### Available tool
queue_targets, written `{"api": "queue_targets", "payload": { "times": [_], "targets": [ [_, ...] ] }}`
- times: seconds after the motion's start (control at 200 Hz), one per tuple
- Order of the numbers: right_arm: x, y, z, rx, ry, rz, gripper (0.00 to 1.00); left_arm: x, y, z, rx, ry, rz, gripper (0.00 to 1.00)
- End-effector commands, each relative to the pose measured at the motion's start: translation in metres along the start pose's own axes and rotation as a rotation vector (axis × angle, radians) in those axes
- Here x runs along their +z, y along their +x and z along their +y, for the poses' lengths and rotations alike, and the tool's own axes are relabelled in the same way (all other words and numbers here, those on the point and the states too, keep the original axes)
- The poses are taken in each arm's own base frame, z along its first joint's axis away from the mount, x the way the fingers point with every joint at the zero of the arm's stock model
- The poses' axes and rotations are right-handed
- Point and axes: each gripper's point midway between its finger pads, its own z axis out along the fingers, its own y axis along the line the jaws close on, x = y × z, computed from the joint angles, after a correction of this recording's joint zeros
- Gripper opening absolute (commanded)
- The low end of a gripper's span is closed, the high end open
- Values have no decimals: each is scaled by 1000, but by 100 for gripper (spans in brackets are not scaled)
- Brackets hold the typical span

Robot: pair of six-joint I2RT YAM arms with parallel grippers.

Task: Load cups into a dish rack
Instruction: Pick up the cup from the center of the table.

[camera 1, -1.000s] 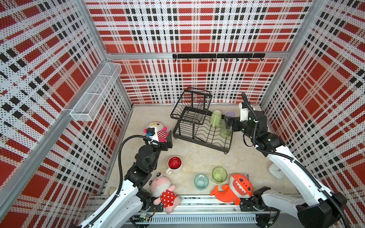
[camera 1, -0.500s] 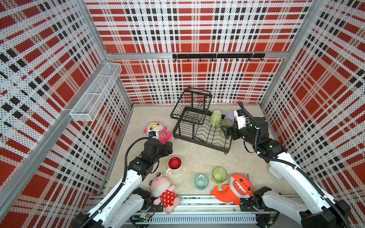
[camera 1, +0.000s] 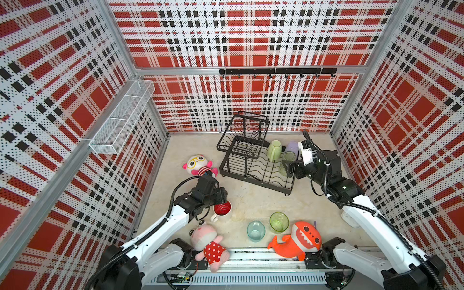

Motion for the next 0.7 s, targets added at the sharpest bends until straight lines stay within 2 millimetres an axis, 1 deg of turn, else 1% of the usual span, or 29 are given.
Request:
{"api": "queue_targets", "payload": {
  "times": [0.0,0.09,0.145,0.205,0.321,0.381,0.461,0.591,0.692],
  "targets": [
    [-3,-4,-1,-28,14,-28,100,-10,-4,-1,11,0,7,67],
    [-1,-5,0,-27,11,-28,100,-14,1,8,3,-42,26,66],
    [-1,-5,-1,-27,14,-27,100,-14,8,12,-7,-58,48,66],
    [0,-6,-2,-29,22,-34,100,-14,14,11,-11,-57,64,65],
    [0,-9,-4,-26,32,-51,100,-13,20,12,-14,-62,91,58],
    [1,-9,-4,-25,30,-57,100,-11,24,12,-14,-56,108,58],
    [2,-8,2,-26,-5,-63,100,-9,27,12,-14,-55,121,52],
    [0,-13,12,-15,-62,-96,100,-4,29,16,-26,-59,139,51],
    [-2,-16,11,-21,-57,-117,100,-1,32,18,-30,-65,160,51]
  ]
}}
